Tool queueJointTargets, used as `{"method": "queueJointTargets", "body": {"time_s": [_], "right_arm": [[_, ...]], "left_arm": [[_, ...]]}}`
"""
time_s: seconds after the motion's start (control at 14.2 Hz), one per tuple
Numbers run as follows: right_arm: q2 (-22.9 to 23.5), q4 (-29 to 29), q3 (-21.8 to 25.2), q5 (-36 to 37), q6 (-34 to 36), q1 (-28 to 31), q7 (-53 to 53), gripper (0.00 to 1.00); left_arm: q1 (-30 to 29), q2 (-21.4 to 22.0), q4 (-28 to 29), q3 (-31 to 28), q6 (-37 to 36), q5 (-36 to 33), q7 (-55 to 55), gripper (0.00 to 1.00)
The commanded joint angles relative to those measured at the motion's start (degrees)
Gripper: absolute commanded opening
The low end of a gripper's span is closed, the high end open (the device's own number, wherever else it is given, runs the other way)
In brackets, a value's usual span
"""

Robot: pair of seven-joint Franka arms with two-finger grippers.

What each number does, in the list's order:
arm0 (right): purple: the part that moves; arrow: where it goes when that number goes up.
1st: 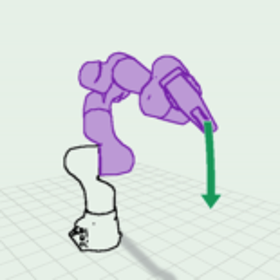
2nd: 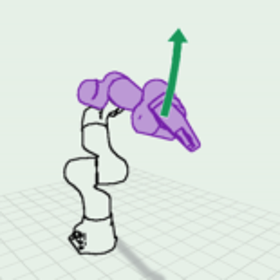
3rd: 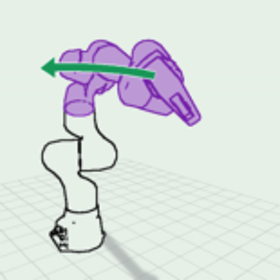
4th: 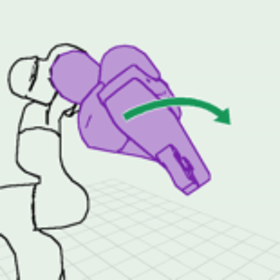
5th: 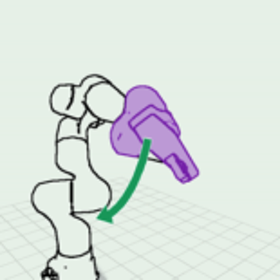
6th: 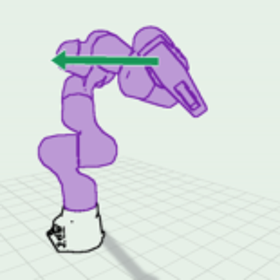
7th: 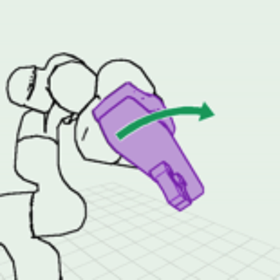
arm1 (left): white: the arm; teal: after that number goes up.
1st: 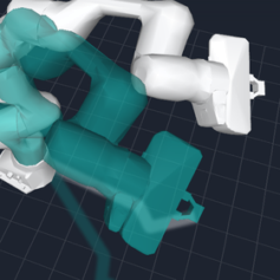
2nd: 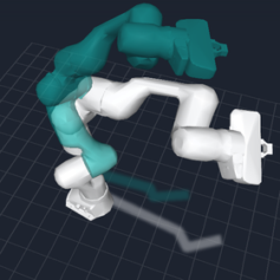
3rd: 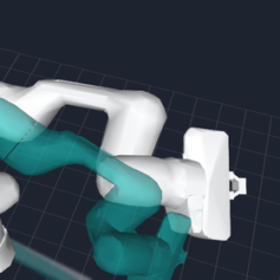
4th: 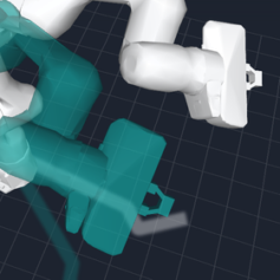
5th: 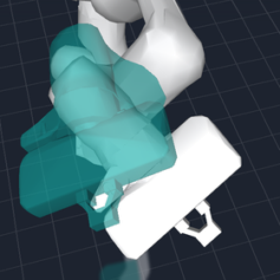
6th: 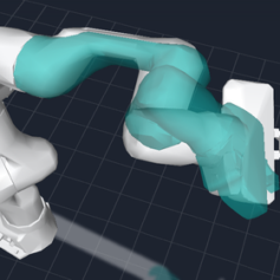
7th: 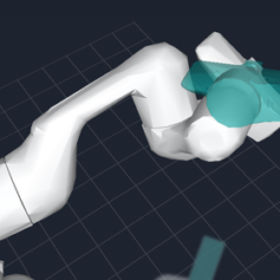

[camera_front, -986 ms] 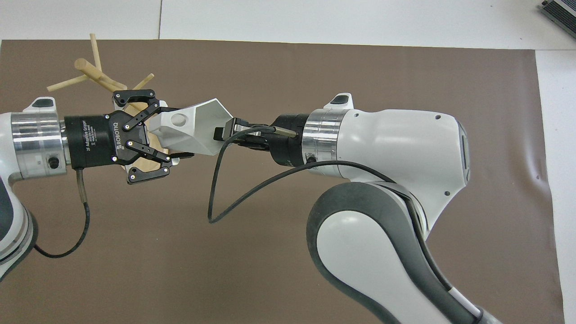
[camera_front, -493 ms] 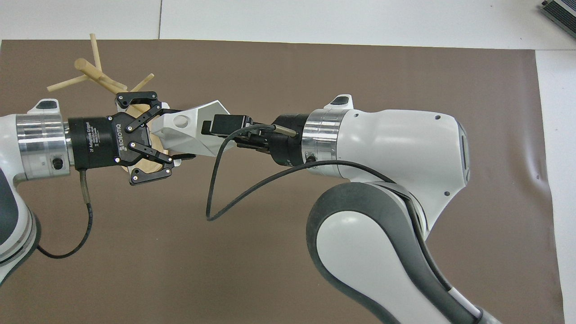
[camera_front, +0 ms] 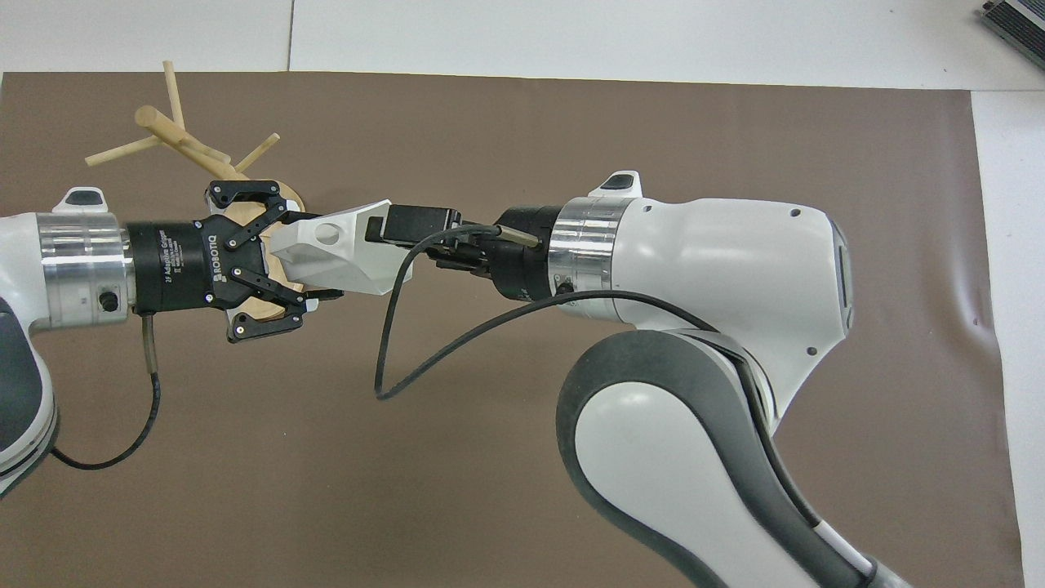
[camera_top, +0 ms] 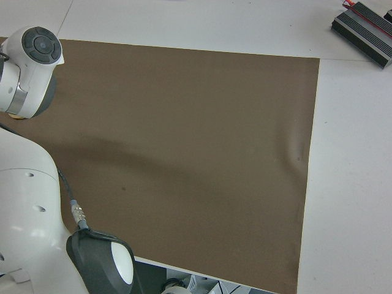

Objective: Hang cup on rack
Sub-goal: 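Grasp the mug with the left gripper while the right gripper releases it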

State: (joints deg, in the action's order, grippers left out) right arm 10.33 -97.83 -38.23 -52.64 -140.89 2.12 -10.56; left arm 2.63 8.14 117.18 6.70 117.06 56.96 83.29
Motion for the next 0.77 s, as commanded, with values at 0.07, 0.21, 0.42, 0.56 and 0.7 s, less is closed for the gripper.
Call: {"method": "queueJointTargets", "body": {"time_s": [0.07, 0.21, 0.42, 0.56, 0.7], "right_arm": [[-0.48, -0.87, 0.26, -0.45, -1.05, 1.31, 0.45, 1.00], [-0.48, -1.05, 0.52, 2.08, -1.05, 2.79, 0.45, 1.00], [-0.48, -1.57, 0.70, 8.76, -0.88, 5.52, -0.08, 1.00], [-0.48, -1.66, 0.79, 11.58, -0.18, 7.36, -0.25, 1.00], [-0.48, -1.66, 0.79, 15.79, 1.48, 9.21, -0.43, 1.00]], "left_arm": [[-0.60, 2.22, 3.40, -0.20, 0.80, -5.10, 7.47, 0.00], [-0.78, 2.49, 4.63, -0.20, 2.29, -8.33, 14.23, 0.00], [-0.69, 2.93, 6.21, -0.02, 5.88, -13.28, 23.39, 0.00], [-0.08, 2.76, 7.71, -0.02, 10.02, -13.37, 25.25, 0.00], [0.01, 1.79, 7.71, -0.02, 12.66, -13.37, 27.70, 0.00]]}}
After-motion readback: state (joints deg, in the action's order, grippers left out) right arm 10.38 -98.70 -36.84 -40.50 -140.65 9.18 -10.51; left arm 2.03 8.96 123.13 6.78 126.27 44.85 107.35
